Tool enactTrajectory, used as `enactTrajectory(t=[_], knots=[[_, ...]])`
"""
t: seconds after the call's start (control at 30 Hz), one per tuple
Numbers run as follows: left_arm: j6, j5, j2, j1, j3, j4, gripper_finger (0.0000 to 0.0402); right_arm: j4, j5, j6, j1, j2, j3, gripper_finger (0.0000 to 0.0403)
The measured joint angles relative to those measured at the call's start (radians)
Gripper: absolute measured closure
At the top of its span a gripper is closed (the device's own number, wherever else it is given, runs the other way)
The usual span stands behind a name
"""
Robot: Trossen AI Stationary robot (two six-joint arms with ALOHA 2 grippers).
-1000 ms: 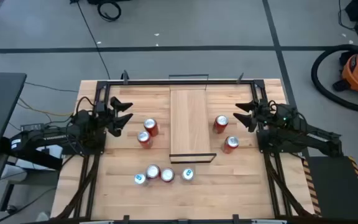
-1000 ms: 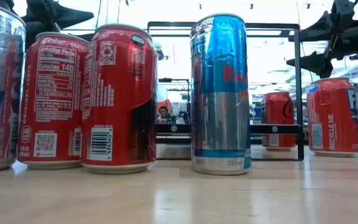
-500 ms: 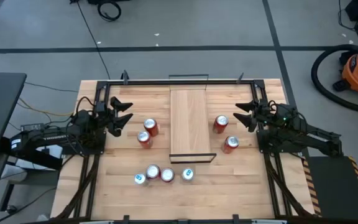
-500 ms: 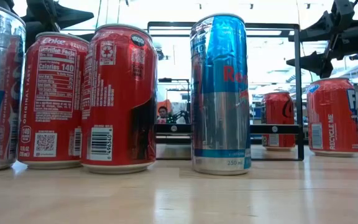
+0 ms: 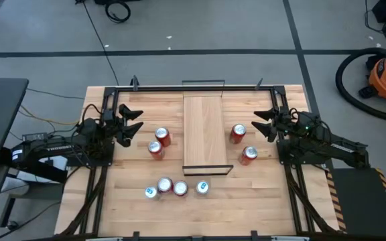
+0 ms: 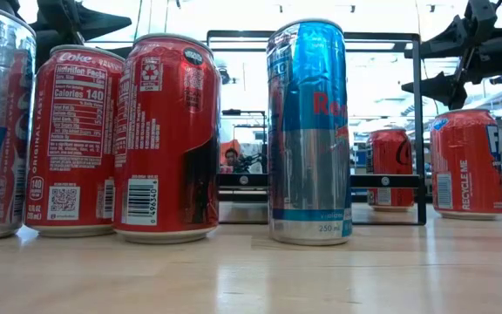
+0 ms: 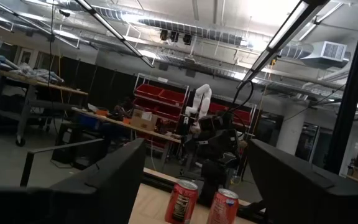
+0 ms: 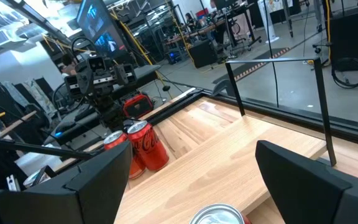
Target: Place canned beverage on shelf
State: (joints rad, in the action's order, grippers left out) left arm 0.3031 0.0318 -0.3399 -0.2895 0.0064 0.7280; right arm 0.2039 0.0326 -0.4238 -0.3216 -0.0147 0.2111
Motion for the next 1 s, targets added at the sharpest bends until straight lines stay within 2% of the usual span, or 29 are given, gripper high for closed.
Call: enactTrajectory(t=[0.83, 1.0], knots=[[0.022, -0.003, 0.0, 0.0, 0.0, 0.014, 0.0108, 0.0, 0.0, 0.0, 0.0, 0.0, 0.0, 0.005], [-0.078, -0.177, -0.009, -0.001, 0.0, 0.036, 0.0108, 0.0, 0.0, 0.0, 0.0, 0.0, 0.0, 0.005]])
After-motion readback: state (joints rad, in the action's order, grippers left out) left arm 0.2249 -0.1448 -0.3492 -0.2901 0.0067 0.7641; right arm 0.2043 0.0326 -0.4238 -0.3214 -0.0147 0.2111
